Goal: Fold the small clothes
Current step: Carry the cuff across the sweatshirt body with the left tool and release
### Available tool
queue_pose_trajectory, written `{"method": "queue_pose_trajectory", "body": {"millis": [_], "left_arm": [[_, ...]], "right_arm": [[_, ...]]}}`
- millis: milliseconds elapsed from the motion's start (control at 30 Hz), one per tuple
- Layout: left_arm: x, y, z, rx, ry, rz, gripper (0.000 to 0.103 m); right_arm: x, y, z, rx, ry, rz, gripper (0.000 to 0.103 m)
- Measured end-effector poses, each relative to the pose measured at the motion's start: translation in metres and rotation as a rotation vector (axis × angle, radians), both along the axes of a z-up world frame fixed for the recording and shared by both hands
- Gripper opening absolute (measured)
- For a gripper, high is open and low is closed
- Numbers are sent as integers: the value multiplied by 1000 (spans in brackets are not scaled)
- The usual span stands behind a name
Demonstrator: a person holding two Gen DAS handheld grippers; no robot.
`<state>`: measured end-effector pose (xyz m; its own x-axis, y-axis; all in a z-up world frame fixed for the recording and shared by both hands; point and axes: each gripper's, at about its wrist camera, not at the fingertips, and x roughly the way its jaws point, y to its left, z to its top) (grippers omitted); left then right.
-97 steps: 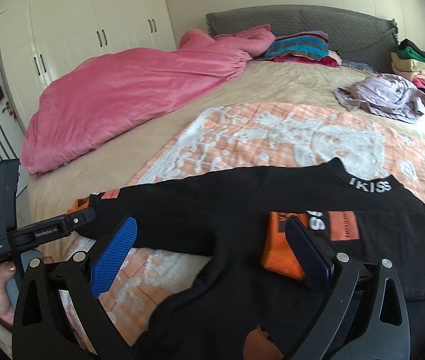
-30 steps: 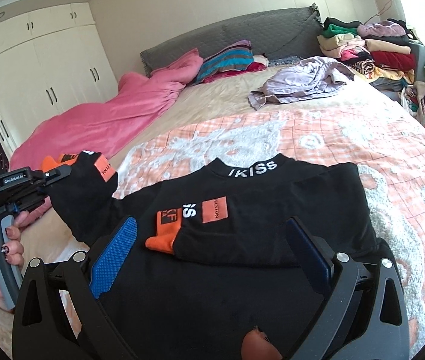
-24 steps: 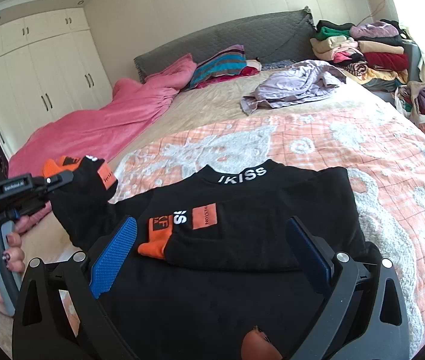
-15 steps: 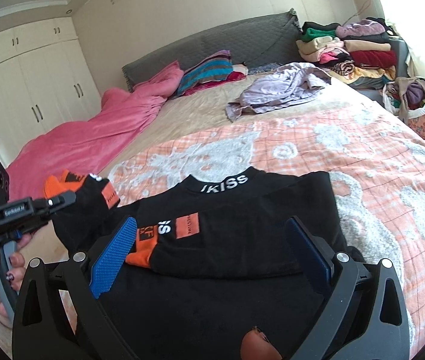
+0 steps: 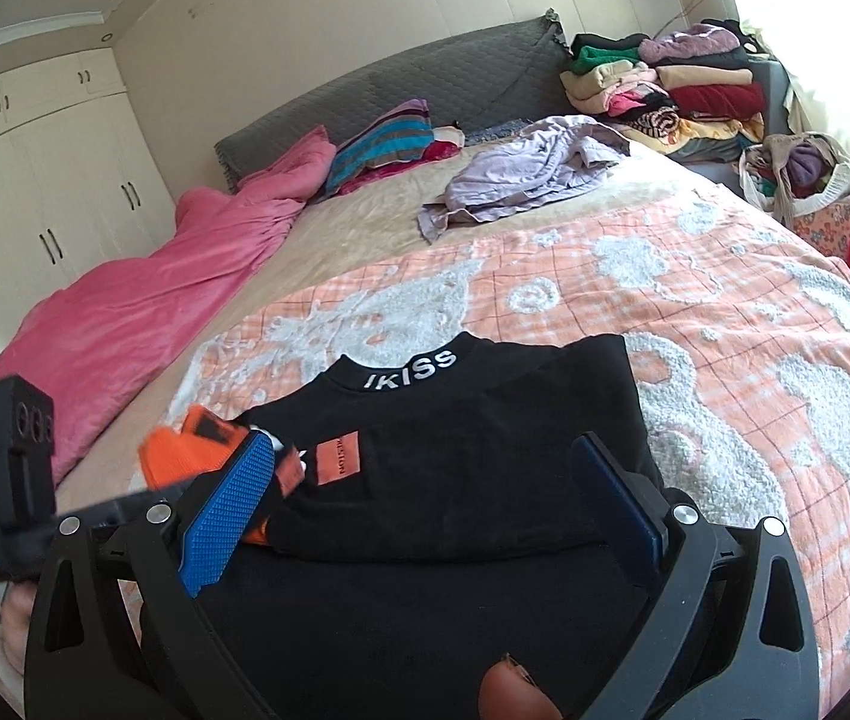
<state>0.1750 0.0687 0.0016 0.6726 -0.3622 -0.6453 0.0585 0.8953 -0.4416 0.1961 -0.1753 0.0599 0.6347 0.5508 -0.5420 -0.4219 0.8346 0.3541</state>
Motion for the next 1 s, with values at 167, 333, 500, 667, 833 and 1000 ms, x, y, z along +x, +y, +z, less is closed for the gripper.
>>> {"method": "queue_pose_trajectory", "body": {"millis": [167, 333, 500, 667, 833, 1000], "left_arm": [[3, -20, -13, 6, 39, -95, 32], [-3, -25, -13, 23, 48, -153, 61], [-2, -1, -8, 45, 60, -75, 75], [0, 24, -8, 107, 88, 12, 93], [1, 50, -11, 132, 114, 98, 93], [-2, 71, -10, 112, 121, 153, 93]], "right_arm": [[8, -1, -12, -30, 47, -31, 99], [19, -2, -33, -46, 150, -44, 98], [24, 10, -61, 0, 291, 31, 98], [20, 29, -79, 12, 376, 98, 98], [8, 55, -88, -33, 386, 151, 77], [0, 70, -95, -72, 350, 165, 38]]}}
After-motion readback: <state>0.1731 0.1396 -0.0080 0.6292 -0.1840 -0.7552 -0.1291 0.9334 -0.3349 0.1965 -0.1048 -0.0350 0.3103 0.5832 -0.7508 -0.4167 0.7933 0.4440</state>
